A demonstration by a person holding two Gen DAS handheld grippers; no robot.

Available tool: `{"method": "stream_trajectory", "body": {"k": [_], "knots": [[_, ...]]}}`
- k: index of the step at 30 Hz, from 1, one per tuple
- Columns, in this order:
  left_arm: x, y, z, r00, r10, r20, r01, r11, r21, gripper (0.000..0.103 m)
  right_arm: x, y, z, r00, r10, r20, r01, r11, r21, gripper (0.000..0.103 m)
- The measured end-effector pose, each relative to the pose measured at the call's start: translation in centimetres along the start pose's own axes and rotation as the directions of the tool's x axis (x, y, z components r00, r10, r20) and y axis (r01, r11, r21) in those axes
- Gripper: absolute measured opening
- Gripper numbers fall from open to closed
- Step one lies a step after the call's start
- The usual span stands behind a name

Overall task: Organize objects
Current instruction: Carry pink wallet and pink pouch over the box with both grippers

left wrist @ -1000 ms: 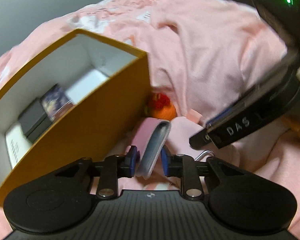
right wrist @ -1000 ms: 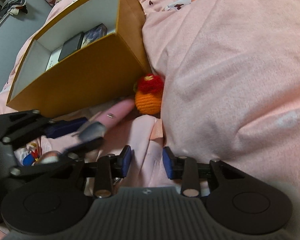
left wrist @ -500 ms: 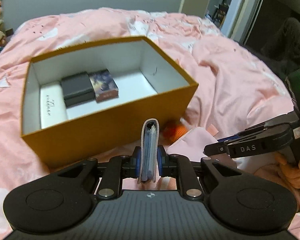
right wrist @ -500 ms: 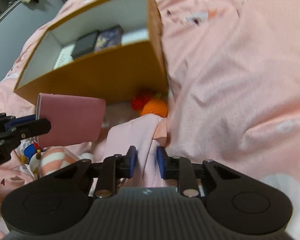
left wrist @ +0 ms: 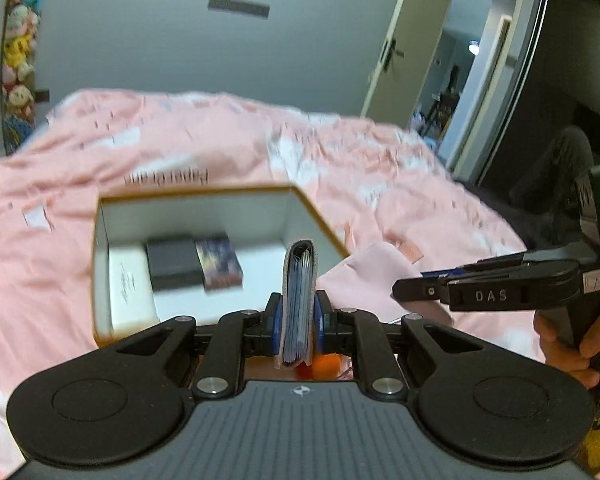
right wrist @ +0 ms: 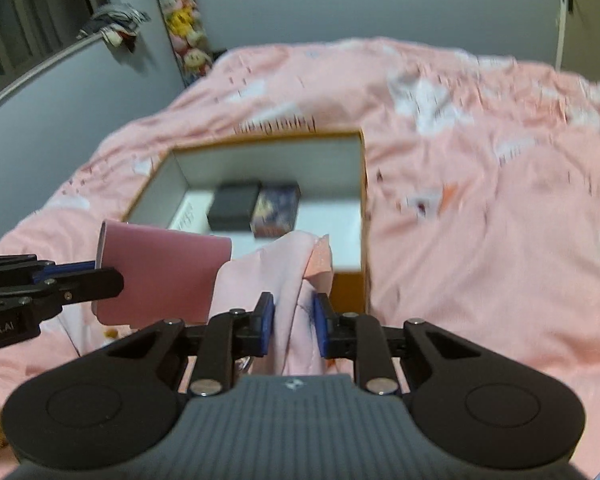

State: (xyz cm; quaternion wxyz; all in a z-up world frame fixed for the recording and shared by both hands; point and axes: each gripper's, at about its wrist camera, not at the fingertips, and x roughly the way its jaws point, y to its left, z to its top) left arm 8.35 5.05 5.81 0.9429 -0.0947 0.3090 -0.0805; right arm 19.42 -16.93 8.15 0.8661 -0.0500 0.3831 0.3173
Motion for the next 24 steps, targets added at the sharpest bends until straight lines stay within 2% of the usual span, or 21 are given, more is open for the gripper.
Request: {"method": "stream_trajectory", "body": {"k": [4,8,16,24], "knots": [[0.3,0.5,2.2,0.998,0.027,0.051,-0.029,0.999,0.020,0.018,0.0,0.8,2.5,0.999,0.004,0.053,-0.002,0.999,-0.039,0.023],[2.4,1.3,3.6,0.996,0.065,0.058,-0.068,0.997,0.043,0.018,1.2,1.2,4.4,0.997,-0.006,0.077,0.010,0.999,-0.051,0.023],[8.0,3.8,4.0,0.998,0.045,-0.038,-0.044,0.999,0.019,0.018,5.4,0.3,6.2,0.998,-0.048,0.034,0.049,0.998,-0.034,0.023],[12.4,5.0,3.3,0.989,0.010,-0.151,-0.010,1.000,0.006,0.018,9.2,-0.1,6.5,0.993,-0.114,0.004,0.114,0.991,-0.070,0.023]]}}
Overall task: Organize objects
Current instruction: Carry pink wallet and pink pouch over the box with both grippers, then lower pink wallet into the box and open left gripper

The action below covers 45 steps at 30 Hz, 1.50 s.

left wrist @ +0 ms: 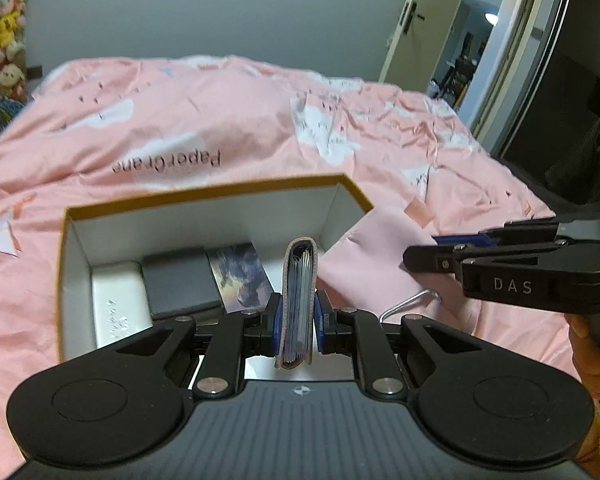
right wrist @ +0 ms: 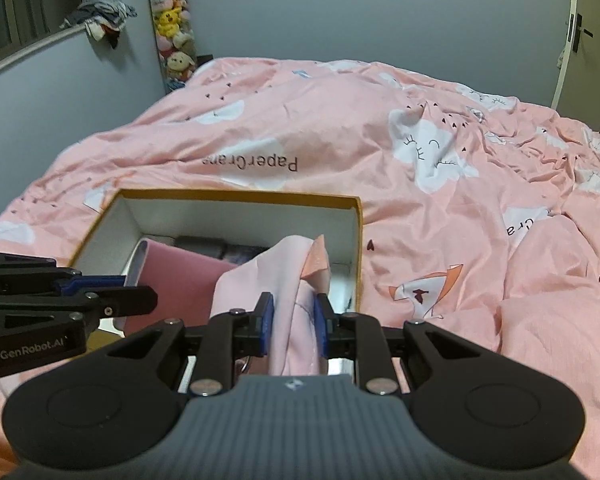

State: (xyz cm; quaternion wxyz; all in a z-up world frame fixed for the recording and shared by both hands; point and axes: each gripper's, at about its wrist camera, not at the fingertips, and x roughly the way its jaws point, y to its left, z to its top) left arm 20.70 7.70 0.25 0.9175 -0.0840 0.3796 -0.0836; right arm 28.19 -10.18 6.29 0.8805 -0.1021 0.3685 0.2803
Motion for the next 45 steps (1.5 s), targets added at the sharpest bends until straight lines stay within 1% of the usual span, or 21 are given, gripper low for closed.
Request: {"method": "stream_trajectory", "body": {"k": [3,5,10,17,19,21,25,28,29,30,32,35,36,37,38,39,41,42,43,44,45], "knots": [[1.3,0.3,0.2,0.999,-0.022,-0.040,0.022,1.000,-0.001,0.018,0.4,-0.2,0.2,1.000,-0.015,0.008,0.015,1.000,-0.011,0.023],[2.2,0.3,0.3,0.998,-0.031,-0.059,0.032,1.000,0.000,0.018,0.3,-0.3,0.4,0.999,-0.027,0.030,0.027,0.999,-0.020,0.022],[3.7,-0.4,0.8,0.997,-0.035,-0.076,0.037,0.999,0.025,0.018,0.6,-0.5,0.8,0.997,-0.056,0.050,0.058,0.998,-0.035,0.022],[5.7,-0.3,2.4,0.985,-0.101,-0.138,0.111,0.992,0.066,0.018,0.9,-2.8,2.0,0.995,-0.059,0.080,0.056,0.998,0.032,0.022],[6.8,-0.4,3.1,0.980,-0.116,-0.162,0.130,0.989,0.077,0.018,1.0,-3.3,2.3,0.995,-0.060,0.084,0.057,0.998,0.040,0.022],[7.9,-0.6,3.6,0.971,-0.144,-0.188,0.166,0.981,0.103,0.018,1.1,-3.9,2.5,0.994,-0.063,0.092,0.058,0.997,0.056,0.022],[10.2,-1.2,4.6,0.942,-0.200,-0.271,0.249,0.955,0.163,0.018,1.1,-5.0,2.9,0.992,-0.065,0.108,0.057,0.995,0.077,0.022],[11.3,-1.1,5.7,0.933,-0.201,-0.298,0.259,0.951,0.169,0.018,1.2,-5.6,3.0,0.993,-0.054,0.105,0.045,0.995,0.087,0.022],[11.7,-0.8,6.1,0.932,-0.201,-0.300,0.253,0.957,0.143,0.018,1.2,-5.7,2.9,0.993,-0.054,0.105,0.044,0.995,0.091,0.022],[12.0,-0.6,6.4,0.937,-0.189,-0.293,0.236,0.963,0.133,0.018,1.3,-5.8,2.9,0.993,-0.054,0.105,0.044,0.995,0.093,0.022],[12.5,-0.9,6.6,0.947,-0.153,-0.281,0.208,0.963,0.175,0.018,1.5,-6.0,2.8,0.993,-0.051,0.104,0.042,0.995,0.094,0.022],[13.4,-1.0,7.3,0.948,-0.152,-0.280,0.212,0.957,0.198,0.020,1.8,-6.2,2.8,0.994,-0.047,0.100,0.037,0.994,0.100,0.022],[13.6,-1.3,7.4,0.954,-0.131,-0.269,0.197,0.951,0.237,0.022,1.9,-6.2,2.9,0.994,-0.048,0.099,0.038,0.995,0.097,0.022],[13.8,-1.7,7.4,0.963,-0.094,-0.254,0.167,0.943,0.286,0.026,2.0,-6.1,2.9,0.994,-0.048,0.099,0.039,0.995,0.092,0.022],[14.0,-2.2,7.2,0.973,-0.039,-0.229,0.119,0.930,0.348,0.028,2.0,-6.1,2.9,0.994,-0.048,0.098,0.039,0.995,0.090,0.022],[14.2,-2.7,7.0,0.979,0.011,-0.204,0.073,0.914,0.400,0.031,2.1,-6.1,2.9,0.994,-0.048,0.097,0.040,0.995,0.087,0.022],[14.4,-3.2,6.4,0.984,0.082,-0.159,0.003,0.884,0.468,0.034,2.1,-6.0,2.9,0.994,-0.052,0.097,0.044,0.996,0.082,0.022],[14.3,-3.3,6.2,0.985,0.096,-0.143,-0.015,0.875,0.484,0.038,2.1,-6.0,2.8,0.994,-0.052,0.098,0.044,0.996,0.080,0.022],[14.1,-3.2,6.1,0.986,0.093,-0.136,-0.016,0.875,0.483,0.042,2.1,-6.0,2.8,0.994,-0.052,0.099,0.044,0.996,0.079,0.022],[13.8,-3.0,5.9,0.987,0.086,-0.135,-0.013,0.883,0.469,0.045,2.2,-6.0,2.8,0.994,-0.052,0.100,0.044,0.996,0.080,0.023],[13.5,-2.8,5.9,0.988,0.081,-0.130,-0.013,0.890,0.455,0.051,2.2,-6.0,2.8,0.994,-0.053,0.099,0.045,0.996,0.081,0.023]]}}
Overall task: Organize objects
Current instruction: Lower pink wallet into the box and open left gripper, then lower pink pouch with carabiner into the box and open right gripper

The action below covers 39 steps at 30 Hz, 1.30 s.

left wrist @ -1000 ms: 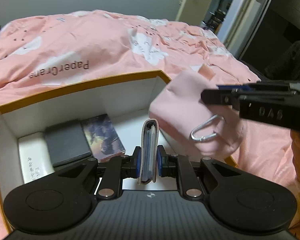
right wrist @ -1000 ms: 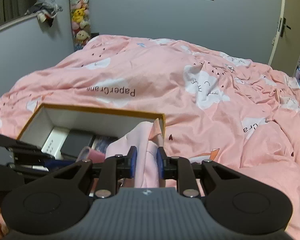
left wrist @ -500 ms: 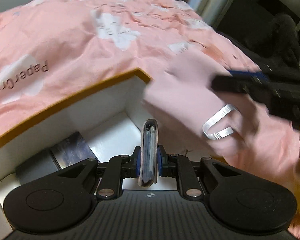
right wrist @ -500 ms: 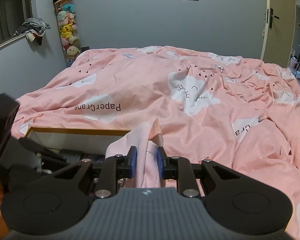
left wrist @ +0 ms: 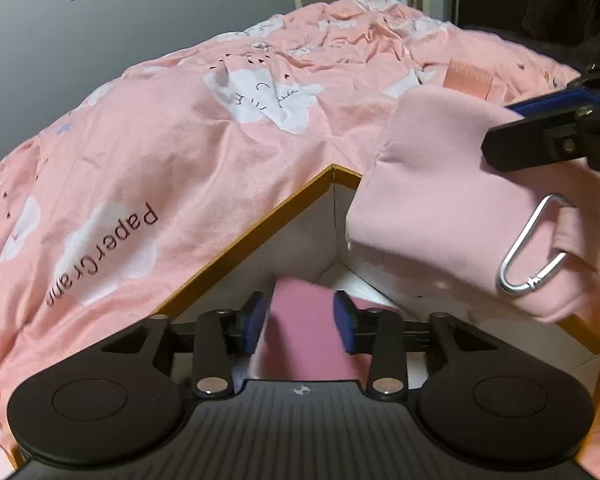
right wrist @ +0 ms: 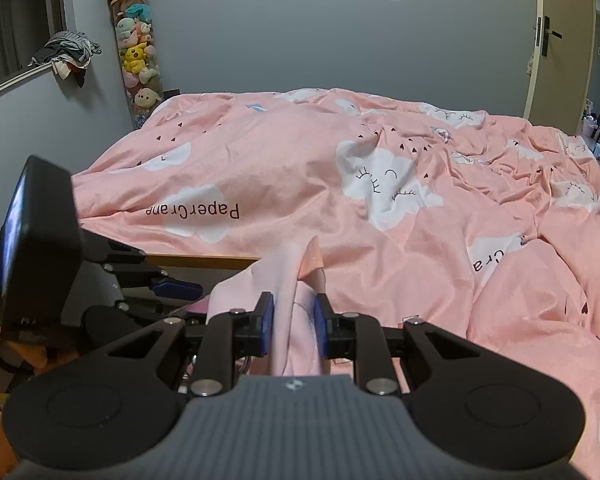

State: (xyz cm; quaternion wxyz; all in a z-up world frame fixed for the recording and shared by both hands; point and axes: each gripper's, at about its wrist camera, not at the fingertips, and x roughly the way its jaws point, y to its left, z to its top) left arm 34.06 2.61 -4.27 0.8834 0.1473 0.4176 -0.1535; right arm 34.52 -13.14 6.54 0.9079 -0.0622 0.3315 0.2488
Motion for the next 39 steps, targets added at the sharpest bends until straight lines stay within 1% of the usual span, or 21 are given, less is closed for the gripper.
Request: {"method": "stream_trajectory", "body": {"k": [1,2,4,5,7,9,10,12,13,14,17,19,21,23,25,27,31,36,39], "knots": [[-0.4,0.2,-0.3,1.000,0.002,0.011,-0.002,1.000,-0.021,0.054,0.1,0.0,0.0,1.000,0.000,0.000,0.000,1.000,0.001,0.023],[-0.6,0.3,-0.5,1.000,0.007,0.013,-0.006,0.999,-0.037,0.055,0.1,0.0,0.0,1.000,0.000,-0.001,0.000,1.000,0.003,0.023],[-0.9,0.6,-1.0,1.000,0.014,-0.015,-0.015,0.997,-0.072,0.055,0.0,-0.1,0.0,1.000,0.000,0.000,0.000,1.000,0.004,0.023],[-0.9,0.7,-1.3,0.999,-0.004,-0.043,0.001,0.996,-0.085,0.055,-0.1,-0.1,0.0,1.000,-0.001,0.001,0.001,1.000,0.003,0.023],[-0.6,0.6,-1.9,0.992,-0.066,-0.109,0.053,0.991,-0.120,0.054,-0.2,0.0,0.0,1.000,-0.002,0.002,0.002,1.000,-0.002,0.023],[-0.3,0.3,-2.6,0.982,-0.138,-0.128,0.120,0.983,-0.139,0.054,-0.2,0.0,-0.1,1.000,-0.002,0.002,0.002,1.000,-0.002,0.023],[-0.1,0.0,-2.8,0.979,-0.152,-0.134,0.134,0.982,-0.133,0.054,-0.2,0.0,-0.1,1.000,-0.002,0.002,0.002,1.000,-0.002,0.023],[0.7,-0.7,-3.1,0.978,-0.138,-0.156,0.122,0.987,-0.107,0.054,-0.2,0.0,-0.1,1.000,0.000,-0.001,0.000,1.000,-0.002,0.023],[1.2,-0.9,-3.0,0.979,-0.127,-0.160,0.112,0.989,-0.097,0.050,-0.2,0.1,-0.1,1.000,0.001,-0.002,-0.001,1.000,-0.004,0.023],[1.6,-1.0,-2.9,0.979,-0.127,-0.160,0.113,0.989,-0.097,0.048,-0.2,0.1,-0.1,1.000,0.001,-0.004,-0.001,1.000,-0.006,0.023],[2.5,-0.3,-2.3,0.975,-0.151,-0.161,0.127,0.981,-0.149,0.047,-0.3,0.0,-0.2,1.000,0.004,-0.007,-0.004,1.000,-0.008,0.023],[3.0,0.4,-1.9,0.973,-0.162,-0.164,0.131,0.974,-0.185,0.043,-0.2,-0.1,-0.1,1.000,0.007,-0.008,-0.007,1.000,-0.007,0.023],[3.3,0.8,-1.6,0.976,-0.153,-0.156,0.122,0.973,-0.194,0.041,-0.2,-0.1,-0.2,1.000,0.013,-0.010,-0.013,1.000,-0.002,0.023],[4.1,1.2,-1.5,0.973,-0.149,-0.175,0.110,0.970,-0.215,0.040,-0.1,-0.1,-0.3,1.000,0.015,-0.013,-0.015,1.000,-0.004,0.023],[4.5,1.5,-1.5,0.970,-0.171,-0.171,0.125,0.961,-0.247,0.040,0.0,0.0,-0.4,1.000,0.018,-0.017,-0.018,1.000,-0.005,0.023],[4.0,1.7,-1.8,0.973,-0.175,-0.153,0.132,0.958,-0.256,0.040,0.0,0.0,-0.4,1.000,0.022,-0.021,-0.022,1.000,-0.005,0.023],[1.6,2.0,-2.3,0.983,-0.152,-0.104,0.122,0.961,-0.250,0.040,0.4,0.0,-0.3,0.999,0.042,-0.031,-0.042,0.999,0.008,0.023],[-2.1,3.7,-3.3,0.991,-0.129,-0.038,0.109,0.934,-0.340,0.040,1.0,0.9,-0.2,0.996,0.074,-0.048,-0.074,0.997,0.011,0.023],[-3.5,4.4,-4.1,0.995,-0.091,-0.030,0.072,0.917,-0.392,0.040,1.9,2.1,-0.1,0.994,0.083,-0.068,-0.084,0.996,-0.010,0.023]]}}
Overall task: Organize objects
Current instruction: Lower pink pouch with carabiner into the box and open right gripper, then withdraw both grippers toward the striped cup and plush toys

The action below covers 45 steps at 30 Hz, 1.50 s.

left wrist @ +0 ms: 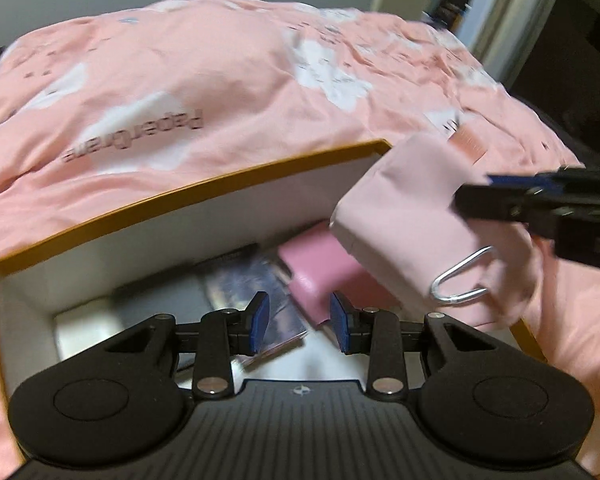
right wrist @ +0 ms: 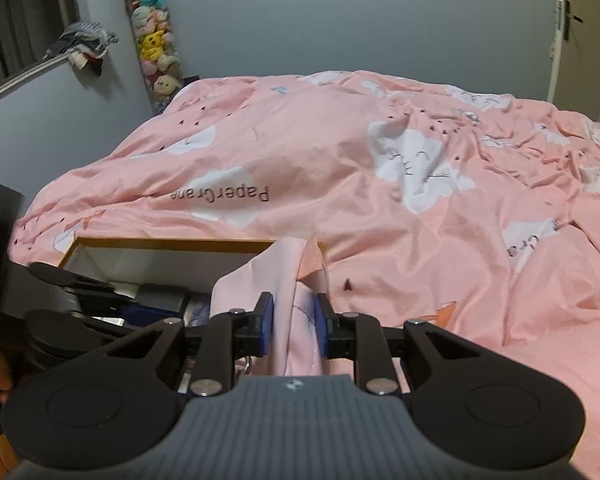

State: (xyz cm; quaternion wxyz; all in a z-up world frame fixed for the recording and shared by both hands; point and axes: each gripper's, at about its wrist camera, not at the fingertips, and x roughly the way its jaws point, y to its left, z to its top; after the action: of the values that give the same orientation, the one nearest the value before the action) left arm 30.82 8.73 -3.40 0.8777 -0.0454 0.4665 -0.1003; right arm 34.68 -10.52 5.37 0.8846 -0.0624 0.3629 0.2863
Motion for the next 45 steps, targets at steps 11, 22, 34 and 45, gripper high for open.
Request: {"method": "stream_trajectory", "body": {"k": [11,22,34,45], "knots": [[-1.2,1.9,-1.8,0.998,0.065,0.020,-0.062,0.990,-0.128,0.040,6.8,2.2,1.0,0.989,-0.055,-0.138,0.058,0.998,0.017,0.023],[-1.3,2.3,-2.7,0.998,0.060,0.037,-0.055,0.989,-0.134,0.040,9.5,3.9,0.3,0.956,-0.223,-0.192,0.192,0.968,-0.164,0.023],[-2.6,2.5,-2.9,0.996,0.063,0.067,-0.053,0.988,-0.145,0.040,10.6,5.5,0.1,0.933,-0.295,-0.205,0.218,0.919,-0.329,0.034],[-11.1,-1.0,-5.6,0.975,0.016,0.220,0.005,0.996,-0.094,0.040,-1.7,5.6,-1.2,0.994,-0.067,-0.082,0.056,0.990,-0.126,0.040]]}}
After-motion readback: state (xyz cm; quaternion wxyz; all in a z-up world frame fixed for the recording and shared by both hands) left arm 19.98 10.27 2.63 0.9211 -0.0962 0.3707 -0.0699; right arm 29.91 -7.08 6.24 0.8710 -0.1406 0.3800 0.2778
